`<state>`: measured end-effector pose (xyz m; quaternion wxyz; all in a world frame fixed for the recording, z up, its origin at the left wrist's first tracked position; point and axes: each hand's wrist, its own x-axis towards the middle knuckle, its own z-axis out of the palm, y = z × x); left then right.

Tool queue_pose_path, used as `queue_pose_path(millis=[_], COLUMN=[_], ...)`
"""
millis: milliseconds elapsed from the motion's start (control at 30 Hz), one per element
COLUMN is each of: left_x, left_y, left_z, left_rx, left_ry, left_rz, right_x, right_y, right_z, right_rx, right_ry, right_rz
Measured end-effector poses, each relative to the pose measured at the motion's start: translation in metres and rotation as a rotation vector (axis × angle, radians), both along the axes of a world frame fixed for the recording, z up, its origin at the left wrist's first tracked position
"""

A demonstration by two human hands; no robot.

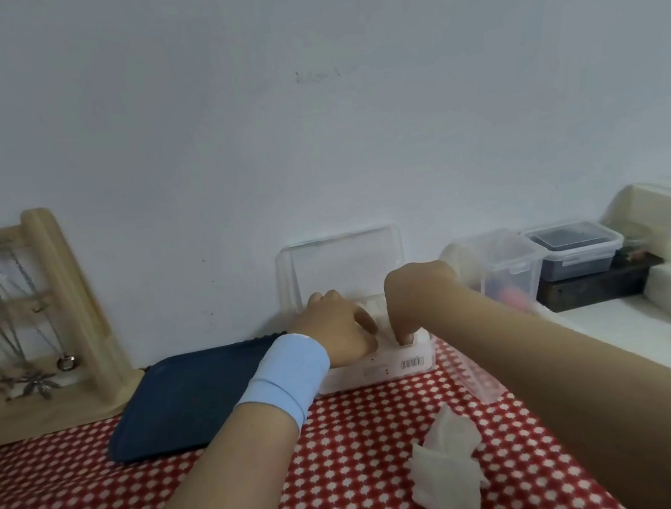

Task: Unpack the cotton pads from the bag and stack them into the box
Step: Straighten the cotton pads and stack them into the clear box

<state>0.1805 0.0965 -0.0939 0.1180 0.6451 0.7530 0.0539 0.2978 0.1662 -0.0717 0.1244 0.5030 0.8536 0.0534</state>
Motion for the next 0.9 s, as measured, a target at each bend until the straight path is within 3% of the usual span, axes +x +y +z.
queue_pose_path(millis=[100, 200, 300, 400, 533, 633, 700, 800, 900], left_x=[-0.007, -0.015, -0.016, -0.012, -0.018, -0.023, -0.023, -0.015, -0.009], left_y=[-0.005, -0.013, -0.018, -0.021, -0.026, -0.024, -0.017, -0.007, 0.0], left_z=[-0.009, -0.019, -0.031, -0.037, -0.037, -0.035, -0.035, -0.04, -0.046], left_rx=[0.07, 0.136, 0.213, 0.259, 0.287, 0.386, 0.306, 0.096, 0.023], left_ry=[-0.069, -0.1, -0.194, -0.218, -0.232, -0.093, -0.044, 0.065, 0.158], left_rz=[-0.026, -0.064, -0.066, -0.066, -0.084, -0.061, -0.056, -0.074, -0.063], right_x=[-0.01, -0.001, 0.01, 0.006, 0.015, 0.023, 0.021, 0.023, 0.027], right_y=[-0.002, 0.003, 0.007, 0.001, -0.001, 0.001, -0.007, -0.023, -0.023], right_z=[-0.006, 0.006, 0.008, -0.001, 0.003, -0.009, -0.024, -0.045, -0.056], right_rx=[-0.173, -0.466, -0.583, -0.642, -0.566, -0.22, -0.011, -0.047, -0.181], right_ry=[0.028, 0.225, 0.386, 0.454, 0.419, 0.55, 0.561, 0.326, 0.342], right_rz=[-0.023, -0.143, -0.303, -0.319, -0.229, -0.165, -0.059, 0.196, 0.202])
